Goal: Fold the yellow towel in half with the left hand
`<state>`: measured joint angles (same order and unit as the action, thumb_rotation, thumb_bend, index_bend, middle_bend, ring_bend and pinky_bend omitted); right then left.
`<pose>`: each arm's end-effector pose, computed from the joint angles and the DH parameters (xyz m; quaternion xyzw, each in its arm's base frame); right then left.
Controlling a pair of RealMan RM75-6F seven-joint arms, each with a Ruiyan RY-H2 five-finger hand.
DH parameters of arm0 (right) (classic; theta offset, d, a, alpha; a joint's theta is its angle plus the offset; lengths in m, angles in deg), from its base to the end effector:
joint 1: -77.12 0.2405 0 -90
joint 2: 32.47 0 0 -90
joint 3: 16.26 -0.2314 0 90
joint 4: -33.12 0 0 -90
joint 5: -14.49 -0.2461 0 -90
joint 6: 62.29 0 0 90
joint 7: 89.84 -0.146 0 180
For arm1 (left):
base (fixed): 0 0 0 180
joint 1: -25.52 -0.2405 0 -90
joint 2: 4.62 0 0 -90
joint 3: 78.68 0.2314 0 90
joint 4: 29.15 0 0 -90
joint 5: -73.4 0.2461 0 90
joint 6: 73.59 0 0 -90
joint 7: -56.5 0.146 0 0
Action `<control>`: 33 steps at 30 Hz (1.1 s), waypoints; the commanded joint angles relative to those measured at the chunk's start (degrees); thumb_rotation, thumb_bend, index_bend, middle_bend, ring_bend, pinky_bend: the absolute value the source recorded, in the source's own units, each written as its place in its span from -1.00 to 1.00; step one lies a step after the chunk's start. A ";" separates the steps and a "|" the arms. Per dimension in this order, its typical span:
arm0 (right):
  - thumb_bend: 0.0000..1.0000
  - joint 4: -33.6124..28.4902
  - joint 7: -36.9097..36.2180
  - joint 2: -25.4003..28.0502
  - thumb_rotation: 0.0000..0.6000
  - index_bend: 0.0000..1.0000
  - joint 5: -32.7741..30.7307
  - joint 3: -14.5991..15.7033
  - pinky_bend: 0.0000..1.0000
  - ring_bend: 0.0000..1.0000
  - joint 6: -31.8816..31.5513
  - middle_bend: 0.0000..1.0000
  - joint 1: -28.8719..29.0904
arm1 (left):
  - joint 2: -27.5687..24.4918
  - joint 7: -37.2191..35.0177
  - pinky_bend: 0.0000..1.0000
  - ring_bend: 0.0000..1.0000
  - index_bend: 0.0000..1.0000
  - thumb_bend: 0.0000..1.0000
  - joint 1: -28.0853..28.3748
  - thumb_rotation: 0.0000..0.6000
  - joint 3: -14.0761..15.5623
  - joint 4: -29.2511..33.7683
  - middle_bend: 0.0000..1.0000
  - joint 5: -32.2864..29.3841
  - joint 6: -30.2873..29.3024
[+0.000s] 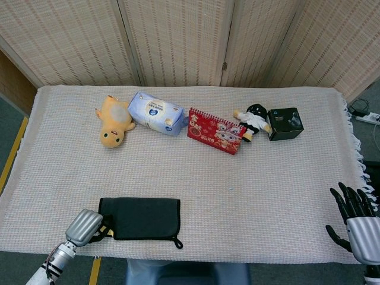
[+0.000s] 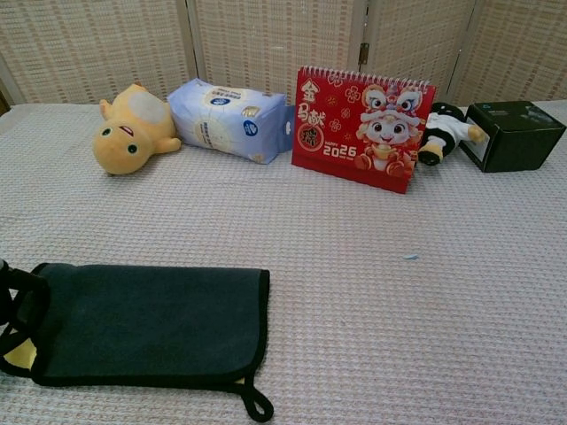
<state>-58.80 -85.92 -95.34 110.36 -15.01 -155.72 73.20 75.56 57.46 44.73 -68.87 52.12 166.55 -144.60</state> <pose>-0.3038 -0.1193 0.1222 0.6185 -0.3489 0.3700 0.5990 -0.2715 0.1859 -0.0197 -0.7638 -0.3951 -0.3368 0.3837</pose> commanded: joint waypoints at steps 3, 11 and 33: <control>-0.35 -0.15 0.18 -0.08 1.00 -1.00 -0.02 0.03 -1.00 -1.00 0.14 -1.00 0.07 | 0.05 -0.76 1.00 1.00 0.01 -0.03 -0.39 1.00 -0.16 -0.51 1.00 0.32 -0.27; -0.35 -0.12 -0.16 0.13 1.00 -1.00 0.18 0.03 -1.00 -1.00 -0.45 -1.00 -0.13 | -1.52 -0.27 1.00 1.00 -0.56 -0.03 -1.44 1.00 -1.23 0.41 1.00 0.97 -3.04; -0.35 0.02 0.53 -0.39 1.00 -1.00 0.32 -0.12 -1.00 -1.00 0.08 -1.00 0.31 | -11.56 2.29 0.43 0.26 -0.61 -0.03 -8.18 1.00 -8.81 7.85 0.20 -5.40 -16.35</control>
<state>-58.80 -85.43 -95.68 110.67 -15.11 -155.69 73.46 64.72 58.22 37.35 -76.83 58.57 162.90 -161.66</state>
